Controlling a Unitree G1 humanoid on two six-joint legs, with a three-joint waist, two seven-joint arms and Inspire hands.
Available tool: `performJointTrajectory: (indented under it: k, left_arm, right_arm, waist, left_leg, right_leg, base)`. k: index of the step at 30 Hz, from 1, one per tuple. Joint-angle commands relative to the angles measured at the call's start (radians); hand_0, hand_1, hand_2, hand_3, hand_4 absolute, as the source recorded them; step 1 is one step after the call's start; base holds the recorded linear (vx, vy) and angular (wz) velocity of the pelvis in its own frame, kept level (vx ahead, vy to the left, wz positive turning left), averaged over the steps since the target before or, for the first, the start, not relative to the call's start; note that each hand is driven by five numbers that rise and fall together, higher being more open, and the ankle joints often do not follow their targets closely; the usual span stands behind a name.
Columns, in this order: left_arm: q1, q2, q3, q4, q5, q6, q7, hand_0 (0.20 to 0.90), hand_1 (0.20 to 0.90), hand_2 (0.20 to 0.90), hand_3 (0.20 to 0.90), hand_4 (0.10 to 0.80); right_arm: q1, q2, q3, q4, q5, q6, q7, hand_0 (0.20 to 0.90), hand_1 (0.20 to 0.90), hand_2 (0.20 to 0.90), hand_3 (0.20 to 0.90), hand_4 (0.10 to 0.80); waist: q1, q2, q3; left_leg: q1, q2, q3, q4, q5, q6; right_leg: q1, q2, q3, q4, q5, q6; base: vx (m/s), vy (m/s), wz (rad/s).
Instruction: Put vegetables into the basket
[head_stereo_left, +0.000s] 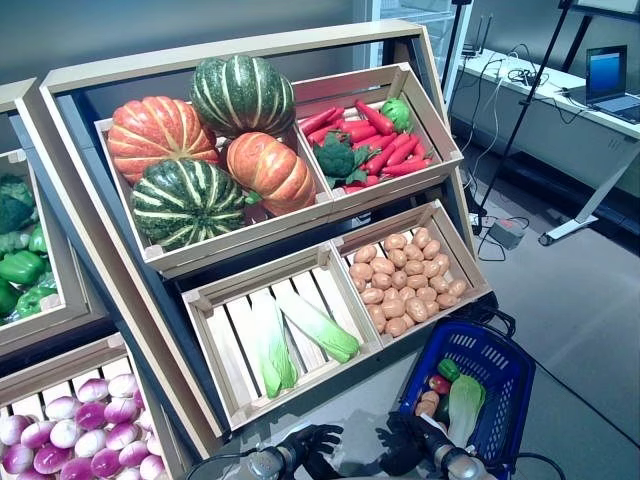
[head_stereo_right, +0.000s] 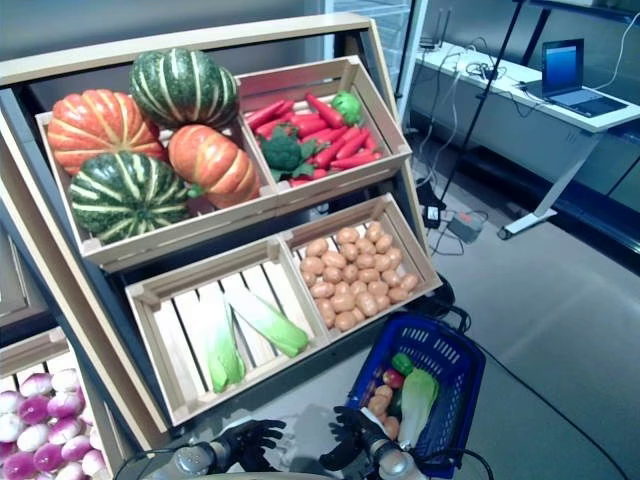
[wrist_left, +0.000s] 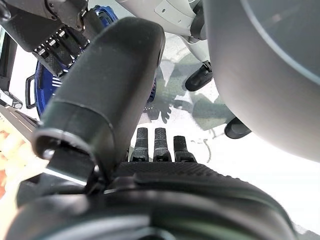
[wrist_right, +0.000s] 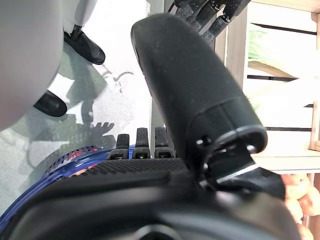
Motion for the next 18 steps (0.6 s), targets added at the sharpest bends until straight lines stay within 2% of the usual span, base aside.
performJointTrajectory:
  k: [1,7,10,14,17,18]
  left_arm:
    - [-0.078,-0.021,0.004,0.012,0.008,-0.086,0.023,0.900,0.900,0.900,0.900,0.800]
    - [-0.081,-0.019,0.007,0.007,-0.051,-0.080,0.002,0.900,0.900,0.900,0.900,0.800]
    - [-0.085,-0.017,0.008,0.004,-0.054,-0.122,0.018,0.900,0.900,0.900,0.900,0.800]
    - [-0.086,-0.006,0.013,-0.028,-0.028,-0.191,0.114,0.900,0.900,0.900,0.900,0.800]
    - [-0.083,0.006,0.019,-0.067,-0.005,-0.209,0.172,0.900,0.900,0.900,0.900,0.800]
    - [-0.081,0.018,0.021,-0.103,0.020,-0.232,0.214,0.900,0.900,0.900,0.900,0.800]
  right_arm:
    - [-0.071,-0.003,-0.004,-0.010,0.041,-0.092,0.026,0.900,0.900,0.900,0.900,0.800]
    - [-0.078,-0.009,0.003,-0.011,0.048,-0.104,0.022,0.900,0.900,0.900,0.900,0.800]
    - [-0.087,-0.011,0.002,-0.016,0.034,-0.102,0.003,0.900,0.900,0.900,0.900,0.800]
    - [-0.084,-0.021,-0.011,-0.043,0.095,-0.119,-0.022,0.900,0.900,0.900,0.900,0.800]
    - [-0.079,-0.025,-0.019,-0.067,0.122,-0.138,-0.031,0.900,0.900,0.900,0.900,0.800]
    - [-0.072,-0.029,-0.029,-0.097,0.186,-0.153,0.004,0.900,0.900,0.900,0.900,0.800]
  waist:
    - [-0.010,-0.018,0.022]
    - [-0.012,-0.018,0.033]
    - [-0.012,-0.015,0.041]
    - [-0.010,-0.013,0.046]
    - [-0.008,-0.012,0.050]
    - [-0.007,-0.010,0.052]
  left_leg:
    - [0.026,-0.052,0.031,0.010,-0.103,0.046]
    - [0.019,-0.050,0.042,0.010,-0.099,0.045]
    - [0.016,-0.050,0.041,0.010,-0.097,0.046]
    - [0.020,-0.051,0.038,0.010,-0.098,0.044]
    - [0.021,-0.051,0.037,0.010,-0.097,0.044]
    - [0.022,-0.052,0.033,0.010,-0.096,0.043]
  right_leg:
    - [0.028,0.019,0.024,0.006,-0.015,-0.030]
    - [0.019,0.022,0.031,0.006,-0.010,-0.033]
    - [0.015,0.023,0.035,0.006,-0.007,-0.035]
    - [0.019,0.023,0.030,0.006,-0.008,-0.034]
    - [0.022,0.022,0.026,0.006,-0.009,-0.036]
    - [0.024,0.022,0.021,0.006,-0.011,-0.037]
  base:
    - [0.000,0.000,0.00]
    - [-0.013,-0.004,-0.02]
    - [-0.010,-0.001,-0.01]
    - [0.000,0.000,0.00]
    - [0.000,0.000,0.00]
    - [0.000,0.000,0.00]
